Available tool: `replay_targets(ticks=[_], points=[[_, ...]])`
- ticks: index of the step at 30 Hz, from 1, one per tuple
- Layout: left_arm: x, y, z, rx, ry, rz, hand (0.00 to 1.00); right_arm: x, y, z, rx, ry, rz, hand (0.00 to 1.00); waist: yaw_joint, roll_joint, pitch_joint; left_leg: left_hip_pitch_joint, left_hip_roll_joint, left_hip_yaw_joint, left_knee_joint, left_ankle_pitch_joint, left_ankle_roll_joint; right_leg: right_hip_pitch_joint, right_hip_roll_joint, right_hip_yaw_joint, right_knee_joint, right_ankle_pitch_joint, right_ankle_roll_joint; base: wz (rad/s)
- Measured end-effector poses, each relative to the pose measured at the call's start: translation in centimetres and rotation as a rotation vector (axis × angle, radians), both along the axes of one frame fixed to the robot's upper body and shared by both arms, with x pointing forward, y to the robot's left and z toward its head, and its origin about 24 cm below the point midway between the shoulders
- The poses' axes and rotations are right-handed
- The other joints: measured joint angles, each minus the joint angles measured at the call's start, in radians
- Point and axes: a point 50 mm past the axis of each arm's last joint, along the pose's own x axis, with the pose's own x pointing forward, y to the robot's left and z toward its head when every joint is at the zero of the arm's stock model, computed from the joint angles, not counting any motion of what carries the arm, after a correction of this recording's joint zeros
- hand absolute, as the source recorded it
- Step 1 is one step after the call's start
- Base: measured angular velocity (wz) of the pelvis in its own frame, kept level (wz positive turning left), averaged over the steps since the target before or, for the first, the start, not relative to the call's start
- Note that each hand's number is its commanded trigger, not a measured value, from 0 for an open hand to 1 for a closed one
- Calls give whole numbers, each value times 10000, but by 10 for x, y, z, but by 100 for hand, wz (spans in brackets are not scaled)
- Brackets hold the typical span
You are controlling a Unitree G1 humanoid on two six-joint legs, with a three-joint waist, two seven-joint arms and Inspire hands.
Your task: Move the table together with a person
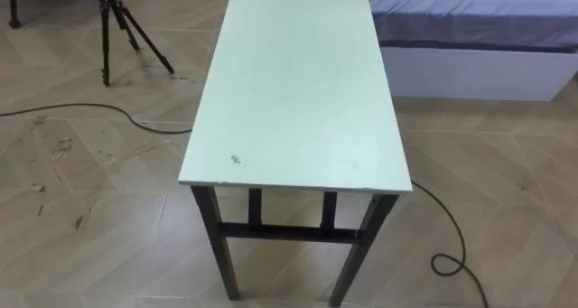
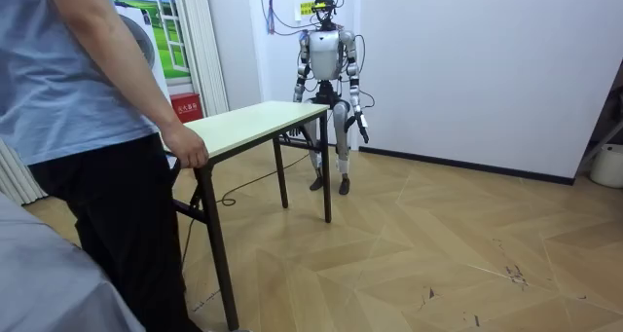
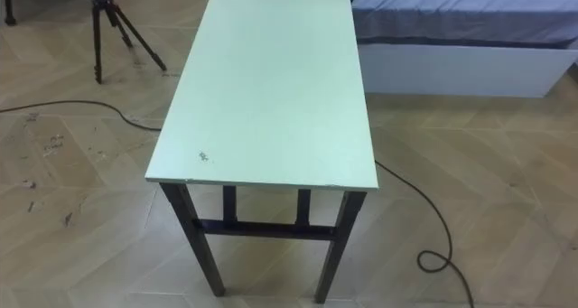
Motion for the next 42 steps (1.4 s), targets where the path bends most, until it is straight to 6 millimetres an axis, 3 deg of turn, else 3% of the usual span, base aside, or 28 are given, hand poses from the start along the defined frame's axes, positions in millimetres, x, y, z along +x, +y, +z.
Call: replay_targets(ticks=[12, 17, 27, 33, 39, 42], points=[[-4, 0, -1, -352, 95, 740, 0, -3, 3, -1, 153, 141, -115, 0, 1, -42, -1, 169, -8, 10, -68, 0, 0, 129, -9, 13, -17, -12, 15, 0], [-14, -3, -5, -1604, 37, 2647, 0, 0, 3, -1, 342, 121, -313, 0, 5, -21, -20, 104, -7, 14, -40, 0, 0, 45, -17, 15, 1, -22, 24, 0], [-12, -4, -5, -3454, -489, 3348, 0, 12, 4, 2, 990, -596, -99, 0, 8, 144, -25, -146, -8, 14, 29, 0, 1, -177, -17, 47, 21, 1, 21, 0], [18, -22, 0, -5599, -2006, 3821, 0, 43, 9, 14, 1793, -2228, -295, 0, 12, 300, -24, -201, -16, 13, 109, 1, 1, -178, -28, 50, 43, 14, 26, -1], [45, -43, 12, -7518, -3222, 3501, 0, 67, 33, 30, 3406, -3909, -436, 0, -11, 305, -31, -245, -15, -19, 134, 0, 1, -189, -25, 22, 16, 0, 8, -1], [56, -64, 18, -8725, -3565, 3299, 0, 77, 48, 40, 4379, -4551, -441, 0, -25, 271, -15, -259, -33, -29, 138, 0, 1, -198, -24, 0, 17, -5, 16, 1]])
